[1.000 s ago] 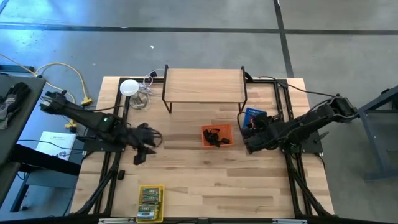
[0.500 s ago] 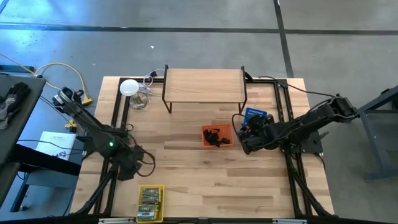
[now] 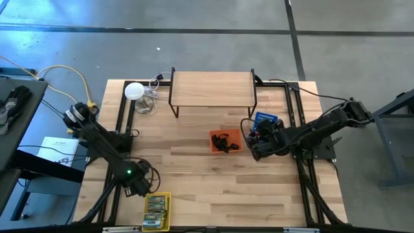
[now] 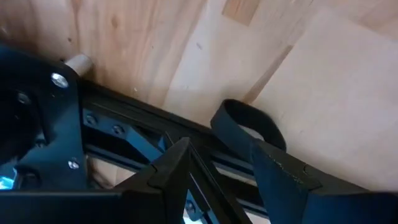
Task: Pick & Place Office Desk Supplies
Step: Put the rubberband into the orange bin
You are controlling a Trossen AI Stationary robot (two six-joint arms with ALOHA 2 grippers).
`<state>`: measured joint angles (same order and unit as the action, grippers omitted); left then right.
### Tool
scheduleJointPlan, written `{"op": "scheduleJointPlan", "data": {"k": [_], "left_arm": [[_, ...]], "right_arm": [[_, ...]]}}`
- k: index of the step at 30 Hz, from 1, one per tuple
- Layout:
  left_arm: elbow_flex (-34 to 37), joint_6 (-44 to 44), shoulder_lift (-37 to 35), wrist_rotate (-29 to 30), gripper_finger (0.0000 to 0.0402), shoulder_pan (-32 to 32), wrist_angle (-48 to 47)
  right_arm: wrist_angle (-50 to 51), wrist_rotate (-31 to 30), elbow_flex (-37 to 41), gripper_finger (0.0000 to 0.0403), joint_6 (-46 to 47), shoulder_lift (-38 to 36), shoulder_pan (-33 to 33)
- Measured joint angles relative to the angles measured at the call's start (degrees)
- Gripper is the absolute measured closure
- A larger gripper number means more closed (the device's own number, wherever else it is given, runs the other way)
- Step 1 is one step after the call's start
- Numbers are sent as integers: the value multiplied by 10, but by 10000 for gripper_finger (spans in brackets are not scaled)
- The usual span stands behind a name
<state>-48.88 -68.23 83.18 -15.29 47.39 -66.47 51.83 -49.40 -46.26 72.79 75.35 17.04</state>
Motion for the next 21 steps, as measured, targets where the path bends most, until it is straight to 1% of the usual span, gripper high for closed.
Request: {"op": "scheduleJointPlan", "data": {"k": [5,8,10,13,21], "left_arm": [[0,-1,43,-1,242,19,31],[0,20,65,-7,242,29,54],[0,18,76,-11,242,32,58],[0,-16,84,-24,242,32,54],[1,-22,86,-11,242,34,44]], "right_arm": [[-21,1,0,123,-7,0,10],[-35,1,0,123,-11,0,11],[-45,1,0,123,-21,0,11],[-59,1,0,123,-26,0,11],[-87,3,0,123,-45,0,10]]}}
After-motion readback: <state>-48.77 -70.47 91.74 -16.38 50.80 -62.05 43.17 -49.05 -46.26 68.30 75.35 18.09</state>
